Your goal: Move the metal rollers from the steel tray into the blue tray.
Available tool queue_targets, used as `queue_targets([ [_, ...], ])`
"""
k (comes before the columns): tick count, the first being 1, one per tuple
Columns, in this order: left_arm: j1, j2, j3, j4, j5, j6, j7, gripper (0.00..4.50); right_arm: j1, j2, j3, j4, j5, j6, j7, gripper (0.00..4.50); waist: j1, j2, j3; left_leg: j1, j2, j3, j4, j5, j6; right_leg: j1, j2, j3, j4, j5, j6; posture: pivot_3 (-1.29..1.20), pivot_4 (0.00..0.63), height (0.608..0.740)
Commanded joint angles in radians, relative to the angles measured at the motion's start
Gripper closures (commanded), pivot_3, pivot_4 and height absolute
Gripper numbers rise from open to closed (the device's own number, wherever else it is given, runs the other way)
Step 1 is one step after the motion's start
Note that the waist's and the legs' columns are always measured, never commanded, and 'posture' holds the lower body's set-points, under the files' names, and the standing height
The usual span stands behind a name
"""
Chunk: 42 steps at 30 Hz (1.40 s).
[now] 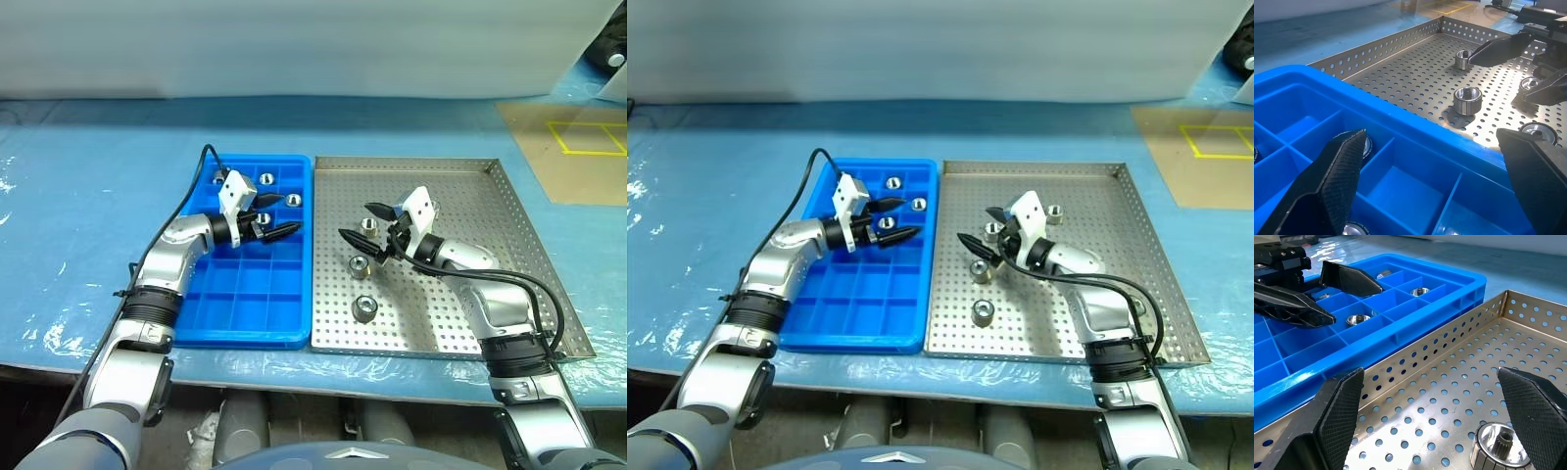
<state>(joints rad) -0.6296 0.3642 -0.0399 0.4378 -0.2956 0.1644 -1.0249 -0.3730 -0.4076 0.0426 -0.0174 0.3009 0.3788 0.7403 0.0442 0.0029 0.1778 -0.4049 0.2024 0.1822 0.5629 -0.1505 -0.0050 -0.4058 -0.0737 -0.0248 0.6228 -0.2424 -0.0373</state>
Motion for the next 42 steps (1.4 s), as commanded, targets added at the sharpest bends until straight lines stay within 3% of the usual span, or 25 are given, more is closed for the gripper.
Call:
queue_targets([
  [1,-0.022,0.003,0.013,-0.025,-0.010,-0.005,-0.007,0.01,-0.002,-0.005,-0.009,-0.025,0.005,-0.011,0.002,0.00,0.000,0.000,0.000,0.000,0.000,0.000,0.000,0.000,0.000,0.000,0.000,0.000,0.000,0.000,0.000,-0.13,0.150,0.740],
  [11,-0.024,-0.002,0.009,-0.036,-0.014,0.000,-0.013,0.01,0.002,-0.012,-0.012,-0.035,0.006,-0.009,0.006,0.00,0.000,0.000,0.000,0.000,0.000,0.000,0.000,0.000,0.000,0.000,0.000,0.000,0.000,0.000,0.000,-0.13,0.150,0.740],
  [18,-0.112,-0.045,-0.017,0.002,-0.004,-0.026,-0.052,0.01,0.035,-0.082,-0.068,-0.120,0.063,0.051,0.035,0.00,0.007,0.000,0.000,-0.001,0.000,0.000,0.000,0.000,0.000,0.000,0.000,0.000,0.000,0.000,0.000,-0.18,0.150,0.740],
  [25,-0.354,-0.154,-0.108,0.345,0.107,-0.209,-0.157,0.01,0.151,-0.189,-0.170,-0.246,0.093,0.106,0.014,0.00,-0.002,0.000,0.000,0.000,-0.001,0.000,0.002,-0.001,0.003,0.002,-0.001,0.001,-0.002,0.000,0.000,-0.30,0.150,0.740],
  [31,-0.564,-0.262,-0.163,0.741,0.294,-0.359,0.040,0.01,0.248,-0.159,-0.179,-0.361,0.088,0.132,-0.070,0.00,-0.026,0.000,0.000,0.000,-0.002,0.000,0.003,-0.001,0.003,0.002,0.000,0.001,-0.002,0.001,0.001,-0.41,0.150,0.740],
  [42,-0.598,-0.345,-0.146,0.892,0.400,-0.317,0.107,0.01,0.405,-0.128,-0.250,-0.496,0.092,0.149,-0.195,0.00,-0.063,-0.001,0.000,-0.001,-0.006,-0.001,0.005,-0.002,0.006,0.004,-0.001,0.001,-0.006,0.003,0.004,-0.53,0.150,0.740],
])
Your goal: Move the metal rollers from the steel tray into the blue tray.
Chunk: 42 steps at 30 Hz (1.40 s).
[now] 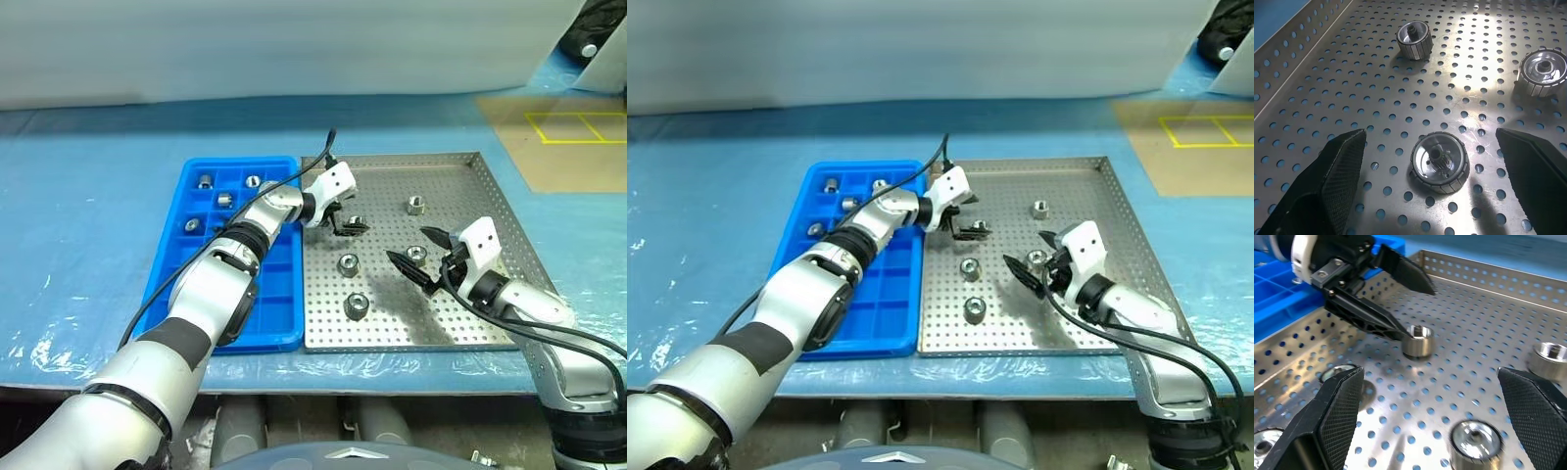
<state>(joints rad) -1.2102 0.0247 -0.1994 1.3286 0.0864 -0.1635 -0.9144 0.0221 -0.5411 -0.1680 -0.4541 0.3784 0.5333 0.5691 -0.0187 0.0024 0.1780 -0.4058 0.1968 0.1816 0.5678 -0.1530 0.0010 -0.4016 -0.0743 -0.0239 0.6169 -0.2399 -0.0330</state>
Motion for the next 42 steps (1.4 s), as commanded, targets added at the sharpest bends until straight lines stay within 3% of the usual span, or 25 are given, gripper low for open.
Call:
queue_targets([
  [1,-0.014,-0.005,0.012,0.004,0.025,0.016,0.002,0.01,0.014,0.007,-0.039,-0.065,0.014,-0.005,-0.030,0.00,-0.001,0.000,0.000,0.000,0.000,0.000,0.000,0.000,0.000,0.000,0.000,0.000,0.000,0.000,0.000,-0.54,0.150,0.740],
  [20,0.033,-0.085,0.013,0.035,0.133,0.161,0.199,0.01,0.060,0.028,-0.016,-0.116,0.005,-0.002,-0.091,0.00,-0.023,0.001,0.000,0.001,0.000,0.000,0.003,-0.005,0.012,0.009,-0.004,0.000,-0.011,0.001,0.002,-0.58,0.150,0.740],
  [23,0.041,-0.085,0.024,0.034,0.128,0.155,0.179,0.63,0.067,0.026,-0.023,-0.115,0.002,-0.006,-0.096,0.00,-0.025,0.001,0.000,0.003,-0.004,0.000,0.003,-0.007,0.010,0.011,-0.007,0.000,-0.011,0.001,0.002,-0.58,0.150,0.740],
  [26,0.045,-0.081,0.017,0.034,0.143,0.164,0.188,1.57,0.065,0.025,-0.026,-0.109,0.000,-0.010,-0.100,0.00,-0.032,0.000,-0.001,0.003,-0.007,0.000,0.005,-0.008,0.012,0.012,-0.011,0.000,-0.011,0.001,0.003,-0.58,0.150,0.740],
  [28,0.045,-0.078,0.021,0.033,0.139,0.159,0.159,1.57,0.064,0.026,-0.025,-0.106,-0.003,-0.012,-0.102,0.00,-0.040,0.000,-0.001,0.002,-0.008,0.000,0.005,-0.008,0.012,0.012,-0.012,0.000,-0.011,0.001,0.003,-0.58,0.150,0.740],
  [33,0.038,-0.064,0.029,0.031,0.143,0.156,0.208,2.69,0.050,0.029,-0.011,-0.090,-0.011,-0.017,-0.103,0.00,-0.054,0.000,-0.001,0.001,-0.010,0.000,0.006,-0.010,0.015,0.012,-0.014,-0.001,-0.012,0.001,0.003,-0.56,0.150,0.740],
  [39,0.023,-0.017,0.067,0.010,0.107,0.099,0.101,2.69,0.014,0.034,0.013,-0.056,-0.021,-0.027,-0.091,0.00,-0.065,0.000,0.000,0.000,-0.010,0.000,0.005,-0.010,0.015,0.011,-0.014,-0.001,-0.012,0.001,0.004,-0.52,0.150,0.740],
  [42,-0.001,0.018,0.127,-0.026,0.029,0.057,-0.065,2.69,-0.008,0.034,0.029,-0.034,-0.023,-0.033,-0.079,0.00,-0.073,0.000,0.000,-0.004,-0.009,0.000,0.005,-0.009,0.016,0.006,-0.014,-0.001,-0.012,0.001,0.004,-0.49,0.150,0.740],
])
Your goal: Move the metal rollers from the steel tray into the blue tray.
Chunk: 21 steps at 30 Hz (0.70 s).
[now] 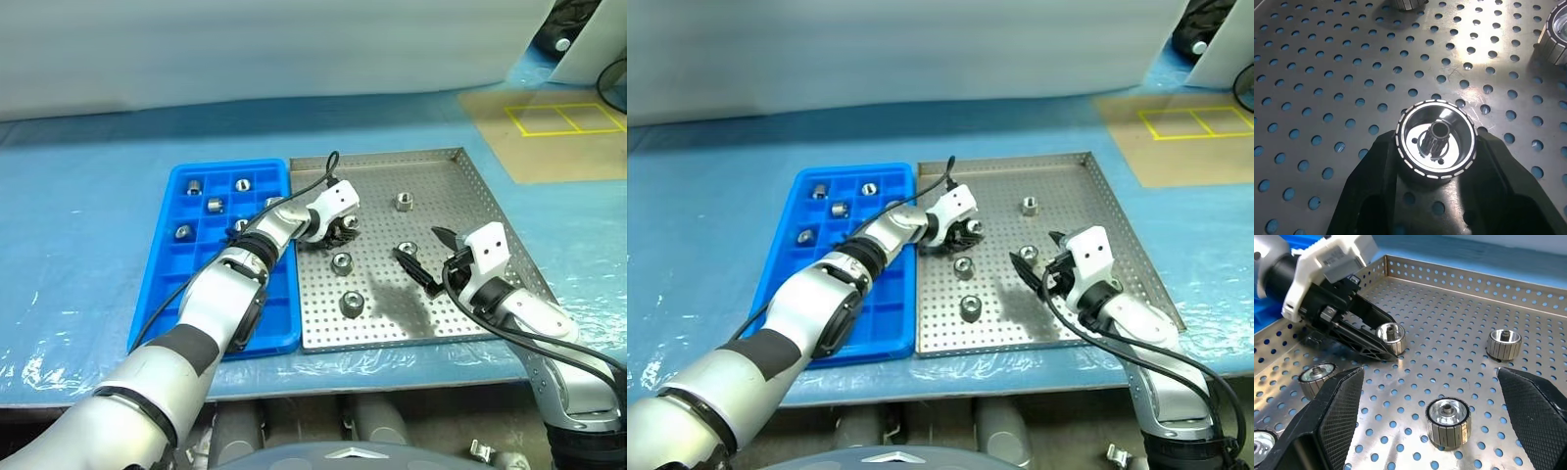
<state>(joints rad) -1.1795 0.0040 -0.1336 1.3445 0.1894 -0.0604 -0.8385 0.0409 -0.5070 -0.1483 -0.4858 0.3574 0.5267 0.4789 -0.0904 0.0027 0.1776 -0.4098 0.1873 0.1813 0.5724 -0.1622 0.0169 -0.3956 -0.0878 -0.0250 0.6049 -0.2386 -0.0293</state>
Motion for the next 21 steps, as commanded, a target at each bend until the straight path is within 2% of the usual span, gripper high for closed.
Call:
queue_targets([
  [1,-0.038,0.052,0.081,-0.057,-0.101,-0.054,-0.211,2.69,-0.035,0.000,0.015,0.005,-0.002,-0.028,0.016,0.00,-0.002,0.000,0.000,-0.003,0.000,0.000,0.000,0.001,0.002,-0.003,0.000,0.000,0.000,0.000,0.000,-0.48,0.150,0.740],
  [5,-0.043,0.127,0.136,-0.169,-0.207,-0.019,-0.466,2.69,-0.087,-0.004,0.043,0.059,-0.005,-0.041,0.047,0.00,0.000,-0.001,0.001,-0.009,0.000,0.000,0.000,0.001,0.003,-0.010,0.000,0.000,0.001,0.000,0.000,-0.41,0.150,0.740],
  [10,0.081,0.253,0.126,-0.448,-0.282,0.085,-0.614,2.69,-0.178,0.002,0.100,0.162,-0.016,-0.073,0.106,0.00,0.019,0.000,0.001,-0.007,0.001,0.000,-0.002,0.001,0.003,-0.010,0.000,-0.001,0.003,0.000,0.000,-0.28,0.150,0.740],
  [13,0.234,0.354,0.108,-0.681,-0.298,0.132,-0.631,2.69,-0.246,0.015,0.145,0.243,-0.031,-0.102,0.148,0.00,0.030,0.001,0.000,-0.006,0.002,0.001,-0.003,0.001,0.002,-0.009,0.000,-0.001,0.003,0.000,-0.001,-0.19,0.150,0.740],
  [15,0.326,0.414,0.124,-0.815,-0.305,0.162,-0.578,2.69,-0.301,0.029,0.177,0.310,-0.040,-0.128,0.181,0.00,0.045,0.001,0.001,-0.005,0.002,0.001,-0.003,0.001,0.002,-0.009,0.000,-0.001,0.004,0.000,-0.001,-0.13,0.150,0.740],
  [21,0.513,0.573,0.214,-1.100,-0.381,0.297,-0.468,2.69,-0.447,0.081,0.255,0.492,-0.065,-0.195,0.281,0.00,0.124,0.001,0.002,-0.006,0.004,0.000,-0.002,0.003,-0.001,-0.010,0.000,-0.003,0.008,0.000,-0.001,0.05,0.150,0.740],
])
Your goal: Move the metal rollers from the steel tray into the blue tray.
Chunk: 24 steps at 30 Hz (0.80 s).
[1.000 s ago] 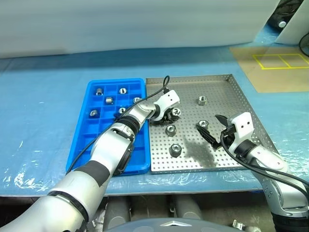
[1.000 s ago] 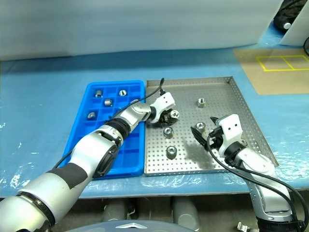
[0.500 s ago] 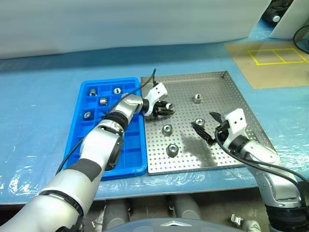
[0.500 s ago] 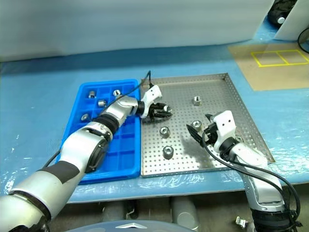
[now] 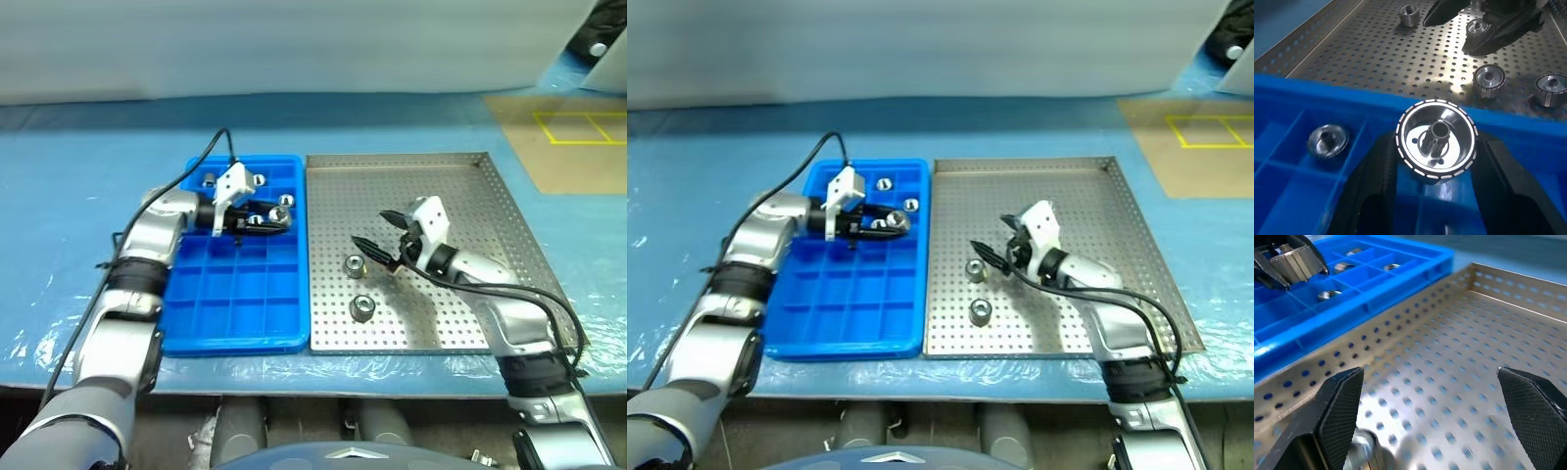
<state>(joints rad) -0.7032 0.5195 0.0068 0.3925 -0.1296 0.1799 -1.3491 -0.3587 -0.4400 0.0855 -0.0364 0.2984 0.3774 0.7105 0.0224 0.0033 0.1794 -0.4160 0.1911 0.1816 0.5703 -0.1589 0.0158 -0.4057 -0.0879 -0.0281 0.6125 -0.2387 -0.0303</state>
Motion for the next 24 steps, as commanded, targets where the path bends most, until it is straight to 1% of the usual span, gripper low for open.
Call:
queue_targets([
  [1,0.070,0.083,0.091,-0.183,-0.072,0.077,0.062,2.69,-0.069,0.021,0.033,0.070,-0.012,-0.057,0.066,0.00,0.024,0.000,0.000,0.000,0.000,0.000,0.000,0.000,0.000,0.000,0.000,0.000,0.000,0.000,0.000,0.06,0.150,0.740],
  [6,0.244,0.172,0.150,-0.320,-0.105,0.129,0.132,2.69,-0.146,0.053,0.066,0.184,-0.031,-0.107,0.132,0.00,0.065,0.000,0.000,0.001,-0.001,0.000,-0.001,-0.001,-0.005,0.000,0.000,0.000,0.001,0.000,-0.001,0.17,0.150,0.740],
  [8,0.300,0.190,0.184,-0.361,-0.146,0.189,0.153,2.69,-0.170,0.069,0.075,0.214,-0.037,-0.121,0.150,0.00,0.075,0.000,0.000,0.001,0.000,0.000,-0.001,-0.001,-0.006,0.000,0.000,0.000,0.002,0.000,-0.001,0.18,0.150,0.740],
  [10,0.343,0.207,0.198,-0.383,-0.162,0.209,0.173,2.69,-0.183,0.080,0.077,0.234,-0.044,-0.131,0.161,0.00,0.082,0.000,0.000,0.001,0.000,0.000,-0.001,0.000,-0.007,-0.001,0.000,0.000,0.004,0.000,-0.001,0.19,0.150,0.740],
  [12,0.389,0.224,0.196,-0.389,-0.152,0.191,0.191,2.69,-0.188,0.088,0.077,0.245,-0.049,-0.137,0.169,0.00,0.088,0.000,0.000,0.002,0.000,-0.001,-0.001,0.001,-0.009,-0.001,0.000,-0.001,0.006,-0.001,-0.001,0.19,0.150,0.740],
  [17,0.499,0.229,0.184,-0.411,-0.172,0.198,0.223,2.69,-0.169,0.084,0.072,0.236,-0.061,-0.140,0.181,0.00,0.097,0.000,0.000,0.004,0.000,-0.001,-0.004,0.003,-0.012,-0.001,0.000,0.001,0.006,-0.001,0.000,0.18,0.150,0.740],
  [24,0.529,0.230,0.127,-0.377,-0.168,0.192,0.233,2.69,-0.148,0.074,0.062,0.221,-0.070,-0.141,0.166,0.00,0.101,0.001,-0.001,0.012,0.000,-0.001,-0.011,0.007,-0.018,0.002,0.001,0.002,0.006,-0.001,0.000,0.15,0.150,0.740],
])
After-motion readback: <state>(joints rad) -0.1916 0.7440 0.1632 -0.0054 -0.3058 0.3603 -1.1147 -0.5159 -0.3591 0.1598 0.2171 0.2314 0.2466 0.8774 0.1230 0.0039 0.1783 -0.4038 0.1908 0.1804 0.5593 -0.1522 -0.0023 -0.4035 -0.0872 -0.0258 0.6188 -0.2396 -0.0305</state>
